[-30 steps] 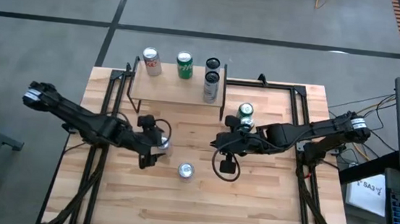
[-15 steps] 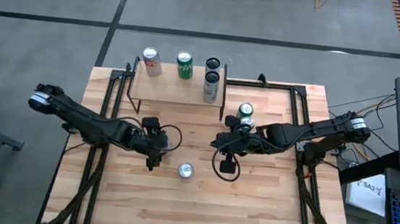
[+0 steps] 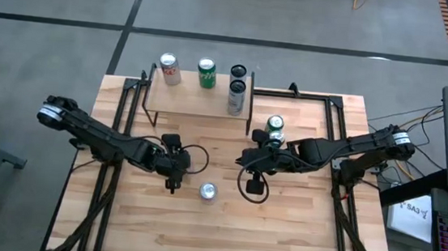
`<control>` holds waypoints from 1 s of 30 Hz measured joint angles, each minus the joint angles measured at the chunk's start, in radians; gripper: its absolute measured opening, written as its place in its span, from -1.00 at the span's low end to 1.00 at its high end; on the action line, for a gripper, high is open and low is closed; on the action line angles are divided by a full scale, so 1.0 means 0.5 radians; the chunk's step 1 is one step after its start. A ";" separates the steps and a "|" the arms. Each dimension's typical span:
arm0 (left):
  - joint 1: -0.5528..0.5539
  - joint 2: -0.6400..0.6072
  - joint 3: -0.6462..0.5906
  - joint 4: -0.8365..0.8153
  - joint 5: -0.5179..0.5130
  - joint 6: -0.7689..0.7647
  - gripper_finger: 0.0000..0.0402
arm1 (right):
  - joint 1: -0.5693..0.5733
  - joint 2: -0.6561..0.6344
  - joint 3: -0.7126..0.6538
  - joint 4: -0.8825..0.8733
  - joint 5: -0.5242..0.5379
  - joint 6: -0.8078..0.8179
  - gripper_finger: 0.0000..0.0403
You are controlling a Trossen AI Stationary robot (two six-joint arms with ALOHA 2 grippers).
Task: Place canned beverage on shelf
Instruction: Put the top red and silver soda can aligned with the other red and silver soda cans on the shelf
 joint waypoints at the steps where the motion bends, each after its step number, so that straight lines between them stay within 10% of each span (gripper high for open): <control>1: 0.000 -0.004 0.000 -0.003 0.001 0.000 0.48 | 0.000 0.000 0.000 0.000 0.000 0.000 -0.94; 12: 0.000 -0.119 0.051 -0.123 0.012 -0.049 0.47 | 0.000 0.000 0.000 0.000 0.000 0.000 -0.94; 19: 0.000 -0.201 0.496 -0.523 -0.003 -0.200 0.47 | 0.000 0.000 0.000 -0.001 0.000 -0.019 -0.94; 30: 0.095 -0.253 1.166 -1.128 -0.549 -0.168 0.51 | 0.000 0.000 0.000 -0.001 0.000 -0.046 -0.94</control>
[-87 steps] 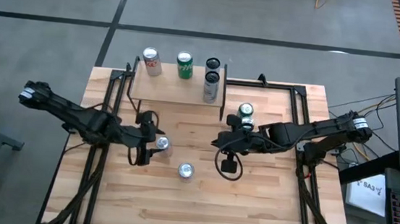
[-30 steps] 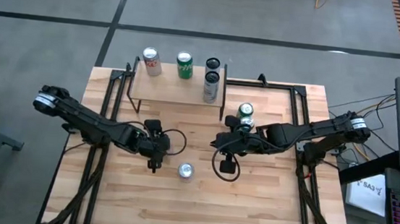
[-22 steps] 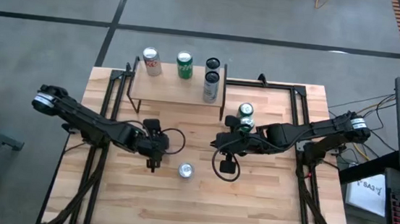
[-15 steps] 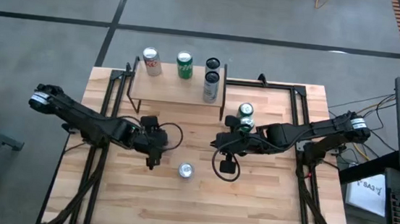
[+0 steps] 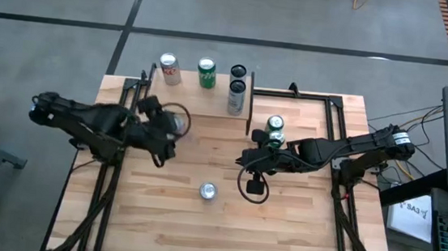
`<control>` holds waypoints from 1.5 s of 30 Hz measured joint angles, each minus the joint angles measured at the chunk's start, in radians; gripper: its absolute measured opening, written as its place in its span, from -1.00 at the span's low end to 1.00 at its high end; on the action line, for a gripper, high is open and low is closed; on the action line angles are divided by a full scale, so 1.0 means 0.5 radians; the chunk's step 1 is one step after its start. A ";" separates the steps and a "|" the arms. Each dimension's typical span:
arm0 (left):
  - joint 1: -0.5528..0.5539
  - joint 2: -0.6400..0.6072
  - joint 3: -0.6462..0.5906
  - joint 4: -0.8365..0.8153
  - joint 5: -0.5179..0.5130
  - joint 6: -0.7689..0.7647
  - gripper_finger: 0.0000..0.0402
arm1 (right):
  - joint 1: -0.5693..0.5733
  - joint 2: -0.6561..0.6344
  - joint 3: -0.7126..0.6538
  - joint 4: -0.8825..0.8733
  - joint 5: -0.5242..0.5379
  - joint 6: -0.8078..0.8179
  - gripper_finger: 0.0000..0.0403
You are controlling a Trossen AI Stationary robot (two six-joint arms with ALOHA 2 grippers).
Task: Place canned beverage on shelf
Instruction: Put the top red and silver soda can aligned with the other red and silver soda cans on the shelf
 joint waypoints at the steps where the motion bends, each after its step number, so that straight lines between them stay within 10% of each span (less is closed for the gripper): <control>1: 0.028 -0.009 0.028 -0.012 -0.017 0.024 0.51 | 0.000 0.000 0.000 0.001 0.000 -0.006 -0.94; 23: 1.244 0.007 0.131 -0.035 0.622 0.518 0.50 | 0.000 0.001 0.000 0.002 0.001 -0.028 -0.94; 45: 1.469 0.251 0.118 0.082 0.726 0.540 0.50 | 0.000 0.001 0.000 0.002 0.001 -0.081 -0.94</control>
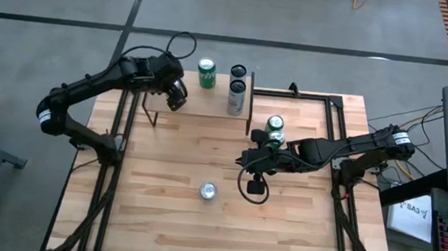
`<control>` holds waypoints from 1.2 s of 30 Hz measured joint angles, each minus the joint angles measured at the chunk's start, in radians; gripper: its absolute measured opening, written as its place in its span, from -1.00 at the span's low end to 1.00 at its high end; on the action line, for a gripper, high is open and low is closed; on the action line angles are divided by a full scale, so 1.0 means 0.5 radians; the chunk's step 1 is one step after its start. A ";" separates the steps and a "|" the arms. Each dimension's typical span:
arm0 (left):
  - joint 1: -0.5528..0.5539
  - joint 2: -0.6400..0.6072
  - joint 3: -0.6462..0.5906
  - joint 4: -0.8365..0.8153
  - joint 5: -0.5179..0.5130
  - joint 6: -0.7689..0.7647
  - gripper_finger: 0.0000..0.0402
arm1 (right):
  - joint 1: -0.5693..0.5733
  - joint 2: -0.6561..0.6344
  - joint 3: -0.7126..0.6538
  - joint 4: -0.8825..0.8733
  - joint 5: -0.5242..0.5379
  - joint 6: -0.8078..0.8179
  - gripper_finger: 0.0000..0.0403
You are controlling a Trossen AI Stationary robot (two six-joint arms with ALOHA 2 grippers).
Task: Place canned beverage on shelf
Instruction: Put the top red and silver soda can aligned with the other red and silver soda cans on the shelf
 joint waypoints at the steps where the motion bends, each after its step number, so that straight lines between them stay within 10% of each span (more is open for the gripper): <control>1: 0.000 0.017 0.000 -0.001 -0.001 0.000 0.50 | 0.000 0.000 0.000 0.000 0.000 0.000 -0.94; 36: 0.011 0.097 -0.058 0.128 -0.037 0.119 0.54 | 0.000 0.000 -0.002 -0.004 0.000 0.000 -0.94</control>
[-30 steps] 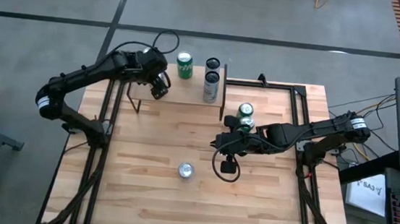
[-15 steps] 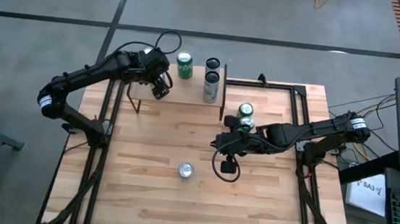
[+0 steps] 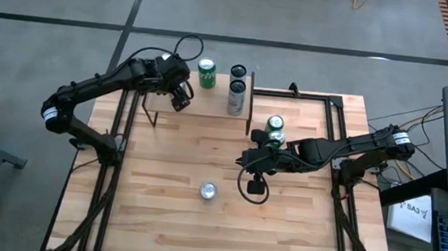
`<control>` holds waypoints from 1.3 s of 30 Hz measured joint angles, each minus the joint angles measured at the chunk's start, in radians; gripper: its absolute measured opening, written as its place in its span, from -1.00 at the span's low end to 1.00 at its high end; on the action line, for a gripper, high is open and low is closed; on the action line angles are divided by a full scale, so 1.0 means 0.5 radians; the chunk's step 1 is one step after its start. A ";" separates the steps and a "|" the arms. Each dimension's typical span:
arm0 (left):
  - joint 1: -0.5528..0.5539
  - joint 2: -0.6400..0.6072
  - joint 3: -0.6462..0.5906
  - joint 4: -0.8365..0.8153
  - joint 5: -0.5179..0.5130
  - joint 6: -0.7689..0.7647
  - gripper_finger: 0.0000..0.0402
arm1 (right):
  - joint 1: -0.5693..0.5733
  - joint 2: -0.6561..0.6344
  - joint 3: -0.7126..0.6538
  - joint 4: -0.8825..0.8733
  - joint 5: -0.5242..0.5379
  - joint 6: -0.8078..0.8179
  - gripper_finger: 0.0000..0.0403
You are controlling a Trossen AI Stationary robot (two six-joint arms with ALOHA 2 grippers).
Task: Place canned beverage on shelf
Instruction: Put the top red and silver soda can aligned with the other red and silver soda cans on the shelf
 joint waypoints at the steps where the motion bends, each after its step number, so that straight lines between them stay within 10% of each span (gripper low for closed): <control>1: 0.000 0.000 0.000 0.004 0.000 0.012 0.54 | 0.000 0.000 0.000 0.000 0.000 0.000 -0.94; 23: 0.001 -0.033 0.004 0.013 -0.070 0.062 0.79 | 0.000 0.000 -0.002 0.001 0.000 0.000 -0.94; 39: -0.174 -0.555 -0.049 0.087 -0.065 -0.042 0.74 | -0.020 0.054 -0.002 0.455 0.314 -0.112 -0.94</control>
